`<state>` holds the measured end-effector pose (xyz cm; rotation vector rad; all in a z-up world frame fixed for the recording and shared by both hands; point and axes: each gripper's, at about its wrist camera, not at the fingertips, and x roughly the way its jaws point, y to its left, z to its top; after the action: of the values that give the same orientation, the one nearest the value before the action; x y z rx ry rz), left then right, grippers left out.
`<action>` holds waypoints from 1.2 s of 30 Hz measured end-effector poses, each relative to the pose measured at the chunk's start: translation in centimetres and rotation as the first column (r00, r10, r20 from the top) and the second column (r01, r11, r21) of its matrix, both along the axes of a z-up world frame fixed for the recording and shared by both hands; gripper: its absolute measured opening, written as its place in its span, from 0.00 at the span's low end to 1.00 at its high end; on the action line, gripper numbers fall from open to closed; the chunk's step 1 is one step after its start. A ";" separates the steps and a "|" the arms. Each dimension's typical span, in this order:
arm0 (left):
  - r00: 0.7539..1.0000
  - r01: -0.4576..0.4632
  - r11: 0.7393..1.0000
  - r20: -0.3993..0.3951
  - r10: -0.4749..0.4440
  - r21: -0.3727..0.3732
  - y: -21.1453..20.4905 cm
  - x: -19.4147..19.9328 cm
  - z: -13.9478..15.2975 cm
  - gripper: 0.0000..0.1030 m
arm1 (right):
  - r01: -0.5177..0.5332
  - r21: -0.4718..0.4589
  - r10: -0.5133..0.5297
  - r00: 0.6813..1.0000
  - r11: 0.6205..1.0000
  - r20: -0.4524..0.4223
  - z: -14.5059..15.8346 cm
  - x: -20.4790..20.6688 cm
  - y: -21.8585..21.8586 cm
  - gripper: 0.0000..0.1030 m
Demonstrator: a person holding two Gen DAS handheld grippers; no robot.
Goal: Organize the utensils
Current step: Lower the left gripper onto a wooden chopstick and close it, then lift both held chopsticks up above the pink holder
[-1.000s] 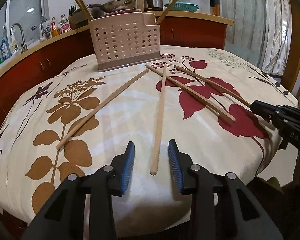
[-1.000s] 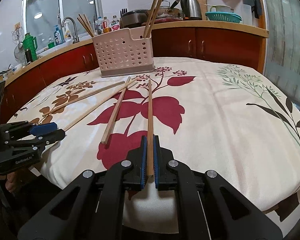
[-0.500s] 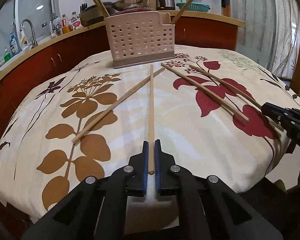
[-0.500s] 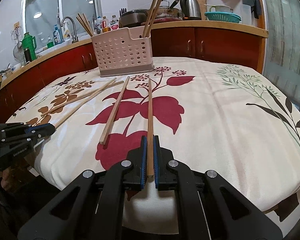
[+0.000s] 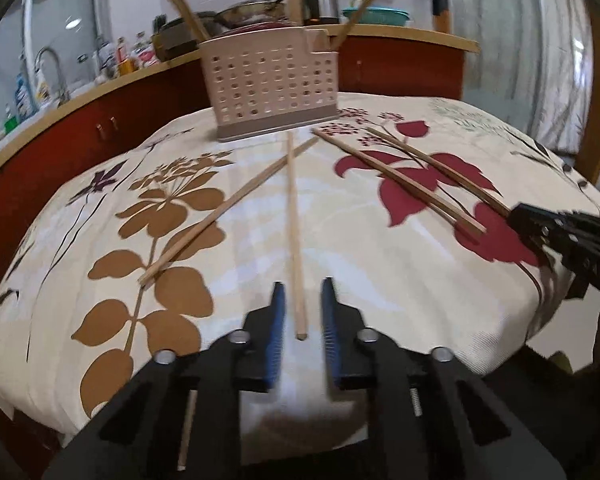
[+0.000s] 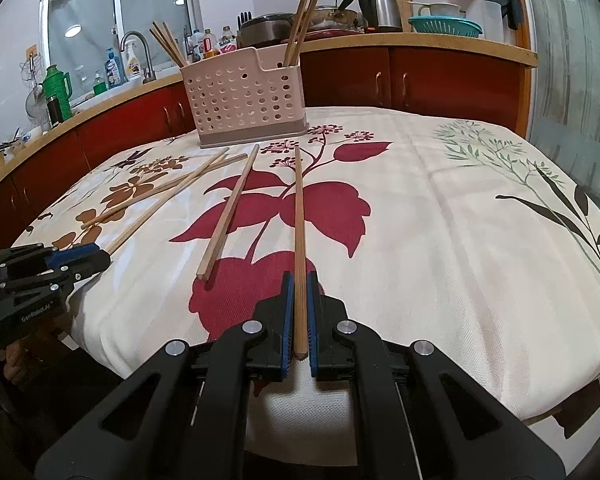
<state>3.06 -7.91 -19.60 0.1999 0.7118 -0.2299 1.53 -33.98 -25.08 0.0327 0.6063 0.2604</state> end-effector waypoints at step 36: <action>0.971 -0.011 0.998 0.239 0.024 -0.056 2.8 -1.0 9.5 0.06 | -0.003 0.017 0.000 0.985 1.000 0.172 9.0 -1.4 0.5 0.07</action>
<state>2.04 -5.11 -10.07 0.1662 0.4664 -0.2041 0.09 -33.47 -16.09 0.0263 0.4325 0.2672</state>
